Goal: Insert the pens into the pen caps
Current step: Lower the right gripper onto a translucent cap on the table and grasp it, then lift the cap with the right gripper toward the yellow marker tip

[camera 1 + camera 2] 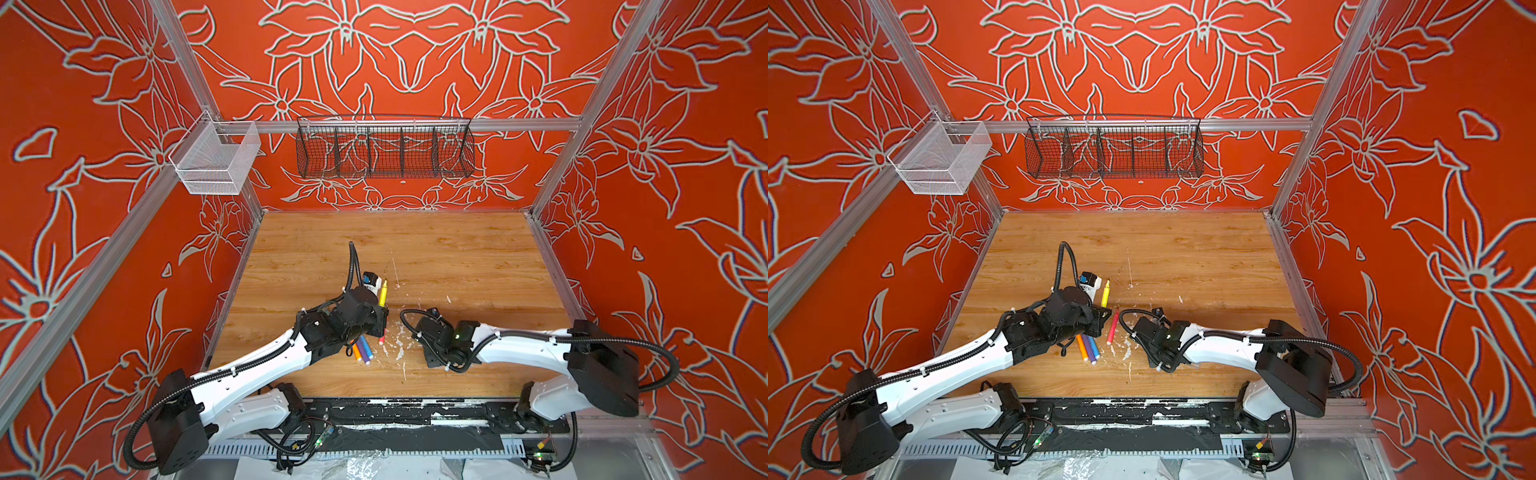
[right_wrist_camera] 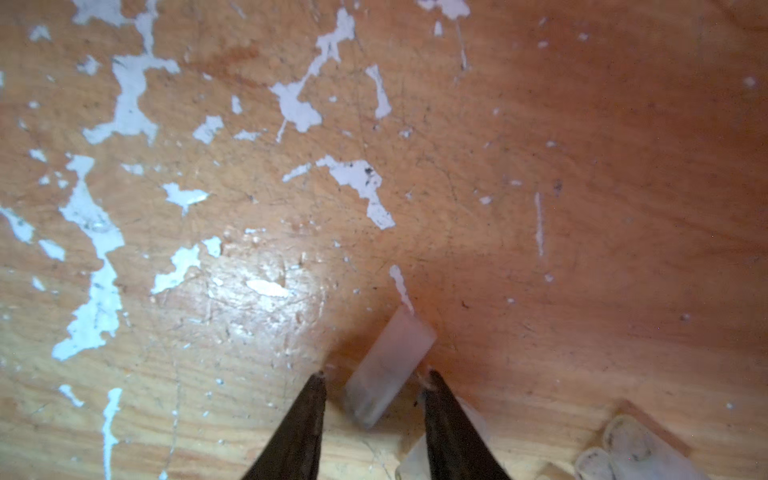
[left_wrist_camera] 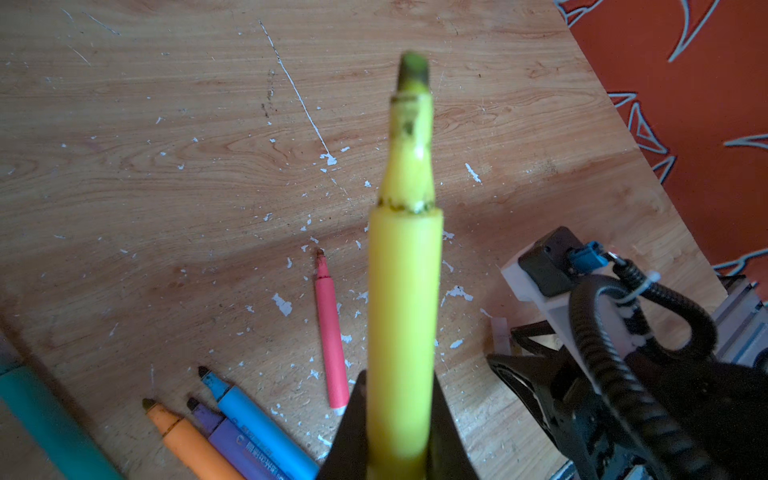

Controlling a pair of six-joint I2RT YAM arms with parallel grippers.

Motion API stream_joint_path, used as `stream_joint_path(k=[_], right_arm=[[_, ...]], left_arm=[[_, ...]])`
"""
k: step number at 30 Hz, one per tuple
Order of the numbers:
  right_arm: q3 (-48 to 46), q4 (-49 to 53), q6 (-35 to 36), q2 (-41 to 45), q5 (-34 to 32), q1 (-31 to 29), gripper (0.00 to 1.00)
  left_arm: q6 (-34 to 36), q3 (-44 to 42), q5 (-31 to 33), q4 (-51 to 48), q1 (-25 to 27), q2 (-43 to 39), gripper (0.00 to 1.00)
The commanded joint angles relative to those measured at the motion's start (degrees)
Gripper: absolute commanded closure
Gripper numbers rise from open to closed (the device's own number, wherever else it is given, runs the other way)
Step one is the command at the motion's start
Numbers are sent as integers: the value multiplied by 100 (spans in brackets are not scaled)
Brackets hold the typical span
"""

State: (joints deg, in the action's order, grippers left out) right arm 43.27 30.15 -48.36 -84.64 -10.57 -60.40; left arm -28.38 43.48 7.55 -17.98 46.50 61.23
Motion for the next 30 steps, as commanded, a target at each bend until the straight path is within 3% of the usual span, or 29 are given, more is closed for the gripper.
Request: stream_joint_path(k=[1,8,16,26,30], right_arm=[[163,-43,34,-150,-201,33,59],[157,-36,16,-321,-283,64,61],[61,-27,-36,-334,-395,72,78],[-128,-164,-103,-366,-324,106,75],[-234,-263,-163,-326,-253,105,86]], left_arm=[[-51,-33,-7,-74,-9,-110,100],[-52,-50,-30,-79,-9,-125,100],[-64,-59,-78,-49,-9,-129,100],[-60,-33,-225,-48,-9,-138,100],[-32,-31,-365,-1,-9,-164,100]])
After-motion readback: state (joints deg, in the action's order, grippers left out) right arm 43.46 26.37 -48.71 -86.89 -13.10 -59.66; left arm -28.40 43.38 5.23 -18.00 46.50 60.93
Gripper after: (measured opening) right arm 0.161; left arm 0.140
